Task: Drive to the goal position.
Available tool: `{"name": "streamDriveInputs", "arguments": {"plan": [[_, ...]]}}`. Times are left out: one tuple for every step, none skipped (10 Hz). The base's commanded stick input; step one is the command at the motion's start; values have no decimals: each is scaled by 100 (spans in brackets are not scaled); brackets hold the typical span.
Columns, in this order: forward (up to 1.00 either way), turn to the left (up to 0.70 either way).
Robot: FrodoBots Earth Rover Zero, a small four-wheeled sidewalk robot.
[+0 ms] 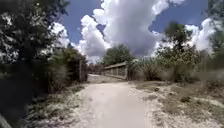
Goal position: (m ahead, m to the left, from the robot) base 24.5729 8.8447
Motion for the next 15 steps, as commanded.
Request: {"name": "streamDriveInputs", "arguments": {"plan": [[50, 0], [50, 0], [50, 0], [50, 0], [50, 0], [50, 0], [50, 0], [50, 0], [50, 0], [50, 4], [50, 26], [50, 44], [50, 13], [50, 0], [50, 0]]}}
